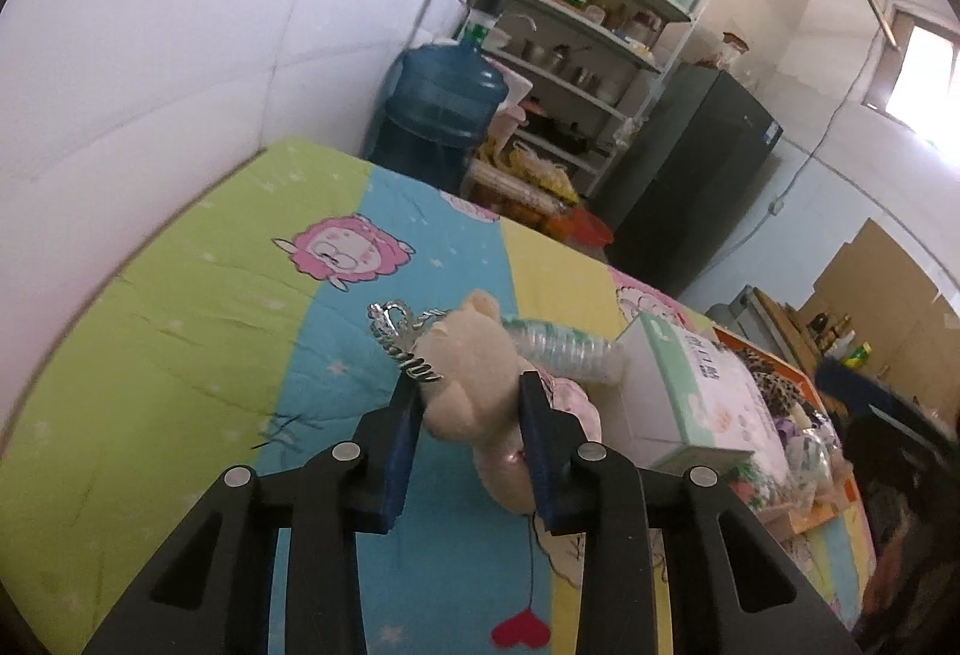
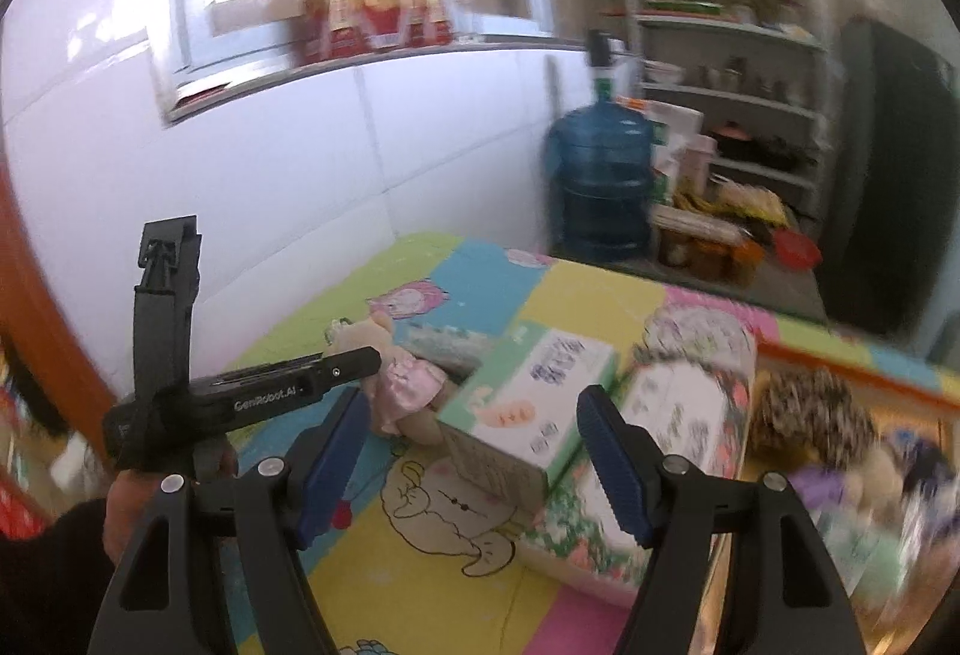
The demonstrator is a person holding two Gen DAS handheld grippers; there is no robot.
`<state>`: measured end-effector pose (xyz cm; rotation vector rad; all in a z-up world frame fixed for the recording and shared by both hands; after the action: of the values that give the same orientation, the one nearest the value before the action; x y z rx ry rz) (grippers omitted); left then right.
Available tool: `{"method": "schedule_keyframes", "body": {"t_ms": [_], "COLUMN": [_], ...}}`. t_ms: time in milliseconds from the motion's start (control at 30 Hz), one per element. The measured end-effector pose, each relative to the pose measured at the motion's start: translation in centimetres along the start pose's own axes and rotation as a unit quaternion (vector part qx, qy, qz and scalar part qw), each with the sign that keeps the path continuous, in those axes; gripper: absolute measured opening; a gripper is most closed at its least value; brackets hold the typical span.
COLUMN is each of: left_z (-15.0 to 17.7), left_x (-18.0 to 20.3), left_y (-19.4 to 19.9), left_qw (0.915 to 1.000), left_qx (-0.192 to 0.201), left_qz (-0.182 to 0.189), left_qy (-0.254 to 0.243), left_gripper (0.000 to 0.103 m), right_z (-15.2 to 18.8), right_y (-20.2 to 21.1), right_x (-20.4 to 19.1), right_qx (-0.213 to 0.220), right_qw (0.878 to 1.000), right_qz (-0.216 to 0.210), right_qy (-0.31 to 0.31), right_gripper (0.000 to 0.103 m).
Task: Organize soft objects
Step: 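Lift the teddy bear with left gripper while right gripper grasps white-green tissue pack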
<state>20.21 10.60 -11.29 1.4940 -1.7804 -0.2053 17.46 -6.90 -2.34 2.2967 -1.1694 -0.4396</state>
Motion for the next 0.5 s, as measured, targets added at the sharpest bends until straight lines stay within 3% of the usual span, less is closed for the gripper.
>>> {"method": "schedule_keyframes", "body": {"t_ms": [167,267,333,500], "left_z": [-0.5,-0.8,-0.9,-0.9], "left_x": [-0.8,-1.5,-1.9,-2.5], "left_y": [3.8,5.9,7.0,9.0], "left_qw": [0.9988,0.9965,0.9950,0.9939], "left_qx": [0.032,0.048,0.056,0.067], "left_qz": [-0.028,-0.054,-0.067,-0.072], "left_qy": [-0.025,-0.043,-0.050,-0.051], "left_gripper": [0.033,0.033,0.033,0.033], "right_z": [-2.1,-2.1,-1.7,-1.5], "right_y": [-2.5,-4.7,-6.6,-10.6], "right_x": [-2.0,-3.9,-5.3,-7.0], "right_qx": [-0.047,-0.086,-0.121,-0.195], "right_qw": [0.993,0.979,0.964,0.905], "right_qz": [-0.025,-0.050,-0.069,-0.089], "right_qy": [0.104,0.180,0.228,0.367], "right_gripper": [0.071,0.071,0.071,0.071]}}
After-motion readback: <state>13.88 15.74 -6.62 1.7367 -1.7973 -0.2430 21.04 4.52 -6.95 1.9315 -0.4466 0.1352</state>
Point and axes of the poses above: each gripper's, at about its wrist camera, not at the fingertips, and y roughly against the way its jaws point, x to its right, z to its underside, the point moved 7 cm from there along -y, roughly the way its jaws point, and after that the axes turned 4 degrees about y, right-handed, at the moved point
